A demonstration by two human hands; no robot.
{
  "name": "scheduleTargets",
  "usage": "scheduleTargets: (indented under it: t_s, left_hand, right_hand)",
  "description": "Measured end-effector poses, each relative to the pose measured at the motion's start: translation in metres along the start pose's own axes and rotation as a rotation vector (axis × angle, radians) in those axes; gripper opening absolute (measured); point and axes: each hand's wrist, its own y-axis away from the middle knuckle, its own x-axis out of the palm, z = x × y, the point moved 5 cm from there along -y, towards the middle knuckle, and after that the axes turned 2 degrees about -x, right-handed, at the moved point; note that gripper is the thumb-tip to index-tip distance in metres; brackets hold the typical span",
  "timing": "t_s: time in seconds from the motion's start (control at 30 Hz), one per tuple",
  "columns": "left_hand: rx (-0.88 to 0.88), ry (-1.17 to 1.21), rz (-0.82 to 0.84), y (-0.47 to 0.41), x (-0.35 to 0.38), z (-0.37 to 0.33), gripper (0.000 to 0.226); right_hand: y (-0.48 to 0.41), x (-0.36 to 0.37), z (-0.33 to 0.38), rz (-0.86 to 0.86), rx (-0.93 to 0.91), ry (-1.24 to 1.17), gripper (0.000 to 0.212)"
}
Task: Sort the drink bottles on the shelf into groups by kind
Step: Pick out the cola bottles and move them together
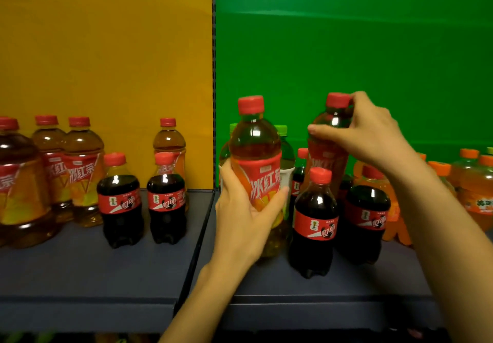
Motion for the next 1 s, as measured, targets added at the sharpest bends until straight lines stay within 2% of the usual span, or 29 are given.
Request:
scheduleTargets:
  t_s: [0.17,0.37,0.5,0.57,0.7,0.83,1.0]
  left_hand:
    - [0.187,-0.037,-0.091,-0.025,-0.033,-0.033,0.069]
    - [0.289,-0.075,-0.188,-0.045,-0.085,-0.048,0.072]
    - [0.303,-0.094,-0.278,-0.042,-0.128,-0.043,0.063]
    - [0.298,-0.09,-0.311,-0.038,-0.151,-0.036,0.061]
    - [0.255,-0.123,-0.332,-0.031,-0.199,-0.015,0.061]
    - [0.188,-0.178,-0.333,-0.026,-0.245,0.013,0.064]
    - [0.069,-0.193,-0.325,-0.018,-0.297,0.058,0.069]
  right_hand:
    - [-0.014,-0.028,0.027,-0.203,-0.115,-0.165,0.064]
    - [-0.023,-0.055,0.074,-0.47,-0.343,-0.369,0.063]
    - [-0.02,-0.056,0.102,-0.552,-0.458,-0.543,0.042]
    - [-0.013,-0.046,0.118,-0.526,-0.488,-0.643,0.04]
    - [0.004,-0.009,0.155,-0.361,-0.477,-0.849,0.037]
    - [0.022,0.044,0.189,-0.185,-0.373,-0.997,0.036]
    - [0.045,0.123,0.227,-0.119,-0.248,-1.078,0.046]
